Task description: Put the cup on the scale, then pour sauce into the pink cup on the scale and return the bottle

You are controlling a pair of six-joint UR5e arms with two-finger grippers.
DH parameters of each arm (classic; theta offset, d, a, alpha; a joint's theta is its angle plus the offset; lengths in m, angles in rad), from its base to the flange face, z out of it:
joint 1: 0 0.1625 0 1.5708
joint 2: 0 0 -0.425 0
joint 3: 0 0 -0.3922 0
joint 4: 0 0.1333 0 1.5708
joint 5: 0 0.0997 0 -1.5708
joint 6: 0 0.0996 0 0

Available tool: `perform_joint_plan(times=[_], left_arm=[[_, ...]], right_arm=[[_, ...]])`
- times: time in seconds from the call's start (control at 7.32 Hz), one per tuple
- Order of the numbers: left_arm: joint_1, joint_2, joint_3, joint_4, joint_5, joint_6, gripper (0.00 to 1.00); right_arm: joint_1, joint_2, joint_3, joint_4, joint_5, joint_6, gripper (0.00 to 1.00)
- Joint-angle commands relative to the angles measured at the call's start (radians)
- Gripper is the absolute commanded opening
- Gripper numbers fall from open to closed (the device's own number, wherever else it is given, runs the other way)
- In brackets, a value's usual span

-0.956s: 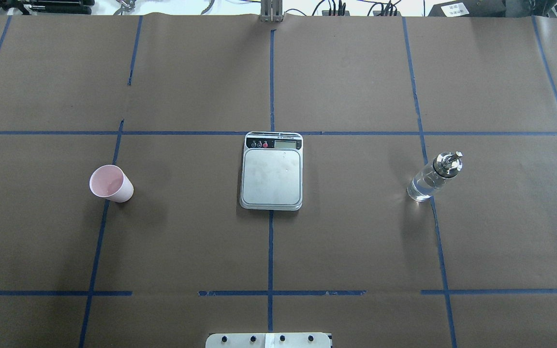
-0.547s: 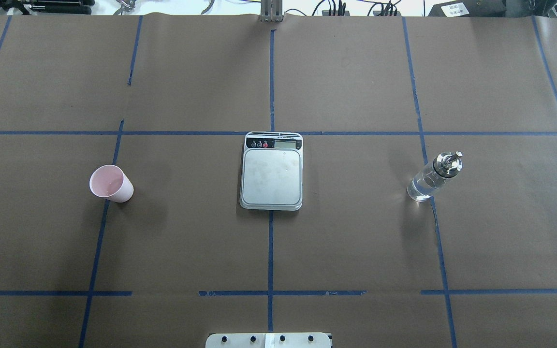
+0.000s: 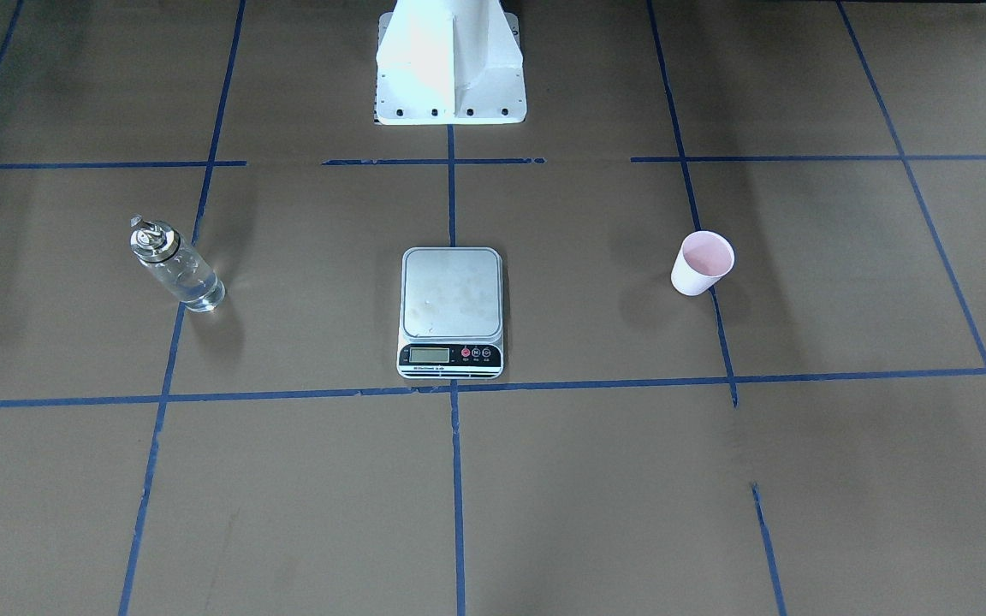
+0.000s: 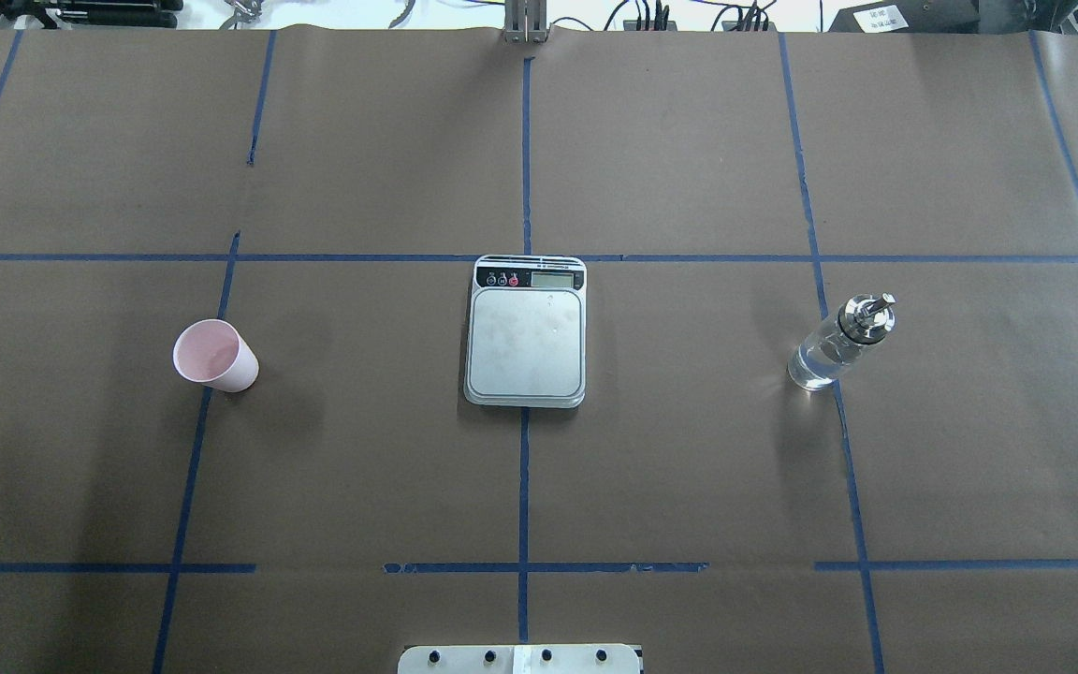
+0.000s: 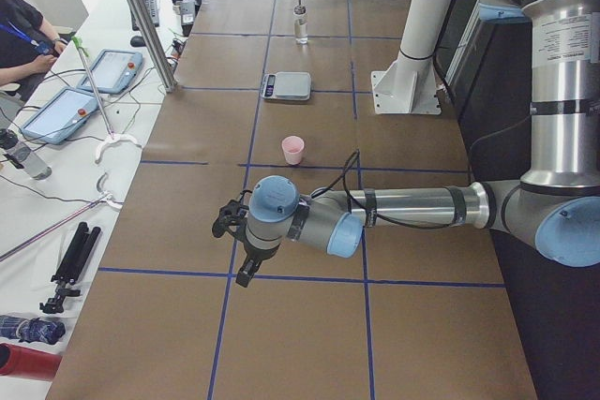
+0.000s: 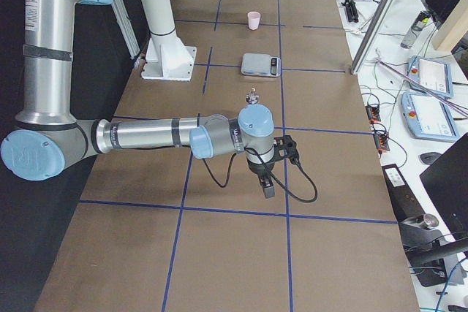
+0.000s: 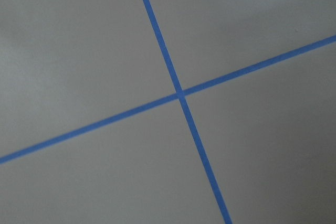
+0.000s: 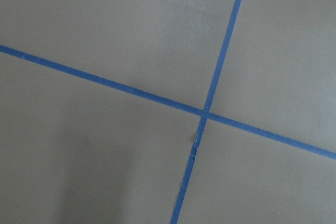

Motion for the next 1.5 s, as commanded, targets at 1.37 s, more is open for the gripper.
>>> perform_joint_plan(times=[1.37], left_arm=[[0.55, -0.122, -0.329, -0.151, 0.28, -0.95, 1.0]], right_arm=[[-0.003, 0.029, -0.046, 0.087, 0.046, 0.002, 1.0]])
